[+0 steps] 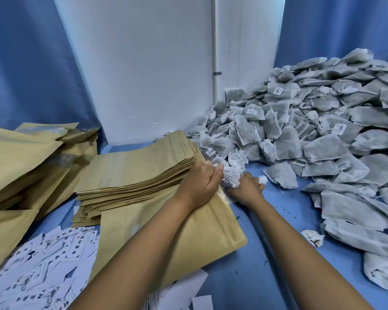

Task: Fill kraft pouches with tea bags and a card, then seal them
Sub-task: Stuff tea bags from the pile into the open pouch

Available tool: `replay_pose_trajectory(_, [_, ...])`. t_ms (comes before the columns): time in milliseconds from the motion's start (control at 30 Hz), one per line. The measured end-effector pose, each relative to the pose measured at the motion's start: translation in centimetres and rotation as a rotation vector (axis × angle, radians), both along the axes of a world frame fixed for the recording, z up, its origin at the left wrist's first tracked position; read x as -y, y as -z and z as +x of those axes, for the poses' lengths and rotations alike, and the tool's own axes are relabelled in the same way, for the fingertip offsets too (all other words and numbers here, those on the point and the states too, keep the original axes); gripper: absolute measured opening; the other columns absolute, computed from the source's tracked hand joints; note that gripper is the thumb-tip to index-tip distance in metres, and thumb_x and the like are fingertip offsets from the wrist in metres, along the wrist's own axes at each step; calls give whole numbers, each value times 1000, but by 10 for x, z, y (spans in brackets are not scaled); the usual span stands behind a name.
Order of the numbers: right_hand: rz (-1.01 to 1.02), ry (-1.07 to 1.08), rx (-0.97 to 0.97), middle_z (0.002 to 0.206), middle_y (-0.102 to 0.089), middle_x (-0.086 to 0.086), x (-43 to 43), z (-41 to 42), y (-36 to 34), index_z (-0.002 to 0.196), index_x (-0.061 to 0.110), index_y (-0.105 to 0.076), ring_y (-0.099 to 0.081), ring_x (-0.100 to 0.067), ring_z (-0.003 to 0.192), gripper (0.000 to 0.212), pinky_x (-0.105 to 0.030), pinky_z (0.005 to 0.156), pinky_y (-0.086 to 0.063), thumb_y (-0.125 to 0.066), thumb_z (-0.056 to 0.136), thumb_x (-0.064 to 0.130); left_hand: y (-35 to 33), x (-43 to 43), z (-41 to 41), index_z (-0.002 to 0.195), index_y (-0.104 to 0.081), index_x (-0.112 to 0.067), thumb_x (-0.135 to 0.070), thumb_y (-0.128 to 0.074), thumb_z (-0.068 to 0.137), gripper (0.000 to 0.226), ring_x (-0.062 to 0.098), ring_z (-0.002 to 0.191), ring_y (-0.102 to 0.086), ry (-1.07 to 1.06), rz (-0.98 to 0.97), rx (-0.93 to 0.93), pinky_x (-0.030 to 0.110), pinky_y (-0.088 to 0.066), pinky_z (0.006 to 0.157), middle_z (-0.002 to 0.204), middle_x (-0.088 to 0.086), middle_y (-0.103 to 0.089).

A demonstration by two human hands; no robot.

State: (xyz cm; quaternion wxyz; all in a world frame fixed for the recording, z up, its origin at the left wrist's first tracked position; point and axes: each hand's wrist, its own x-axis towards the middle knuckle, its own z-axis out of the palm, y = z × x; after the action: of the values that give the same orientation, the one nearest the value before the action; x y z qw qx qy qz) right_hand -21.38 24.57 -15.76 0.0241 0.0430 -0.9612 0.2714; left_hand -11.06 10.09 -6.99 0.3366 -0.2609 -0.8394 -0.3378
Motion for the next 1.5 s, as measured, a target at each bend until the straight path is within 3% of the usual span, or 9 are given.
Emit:
replay_pose_trajectory(100, [-351,77,-81,104,-62,-5,-9,9,-8,104,25,-62,-55,-28,105,29,-33,85,-46,-62,76,35,1,3,2,51,-33,-19,-14,-42,94,45,9,46,-23,12,24,-2,24,-15,53,45,-1,-26])
replay_pose_trajectory(200, [-1437,-54,25,86,-72,-4,-22,28,-18,98,11,-65,-68,-22,83,21,-21,63,-53,-67,77,10,2,9,2,47,-34,-12,-33,-33,93,50,16,43,-29,0,67,60,33,-24,50,43,6,-29])
replay_pose_trajectory(300, [-1988,-375,384,97,-72,-10,-35,44,-31,100,6,-68,-69,-24,94,36,-40,88,-54,-73,66,16,6,12,0,46,-41,2,-39,-30,90,61,25,43,-37,-17,83,87,36,-27,51,45,18,-39])
replay_pose_trajectory(567, [-1363,-667,905,113,-65,-16,-8,84,-43,114,2,-64,-64,-26,102,54,-41,96,-49,-78,62,4,-4,16,15,46,-41,-2,-18,-37,91,48,22,41,-37,-126,38,-195,26,-20,51,42,14,-40])
replay_pose_trajectory(900, [46,-503,449,130,-52,-26,46,109,-84,127,-5,-52,-52,-27,107,32,-42,96,-42,-41,99,7,-27,24,36,47,-51,1,-17,-36,93,51,26,40,-44,-12,-77,-254,32,-40,55,44,13,-48])
replay_pose_trajectory(1133, [-597,-841,628,80,-69,-4,17,109,-131,96,3,-59,-65,-17,78,7,-36,80,-55,-55,93,7,-47,44,45,45,-40,1,-13,-38,90,48,22,43,-34,-26,49,-311,27,-22,52,41,15,-37])
replay_pose_trajectory(1333, [-1336,-957,-105,69,-55,-2,60,144,-133,80,-3,-68,-64,-18,83,29,-25,86,-43,-42,93,-8,-64,-10,55,45,-41,-4,-11,-40,89,44,17,46,-29,156,-73,-354,31,-29,50,43,7,-32])
replay_pose_trajectory(1400, [-1293,-983,31,66,-34,16,55,147,-121,87,23,-54,-43,18,71,51,0,89,-32,-26,92,-20,-60,-10,55,46,-47,1,-16,-37,91,48,26,42,-40,181,-215,-294,34,-40,50,44,15,-43])
replay_pose_trajectory(1500, [-1086,-590,120,95,-58,-15,56,114,-97,117,-25,-43,-61,7,91,27,-1,80,-40,-33,92,-19,-69,16,55,43,-49,1,-17,-39,90,51,27,38,-45,98,-312,-303,37,-46,46,41,17,-45])
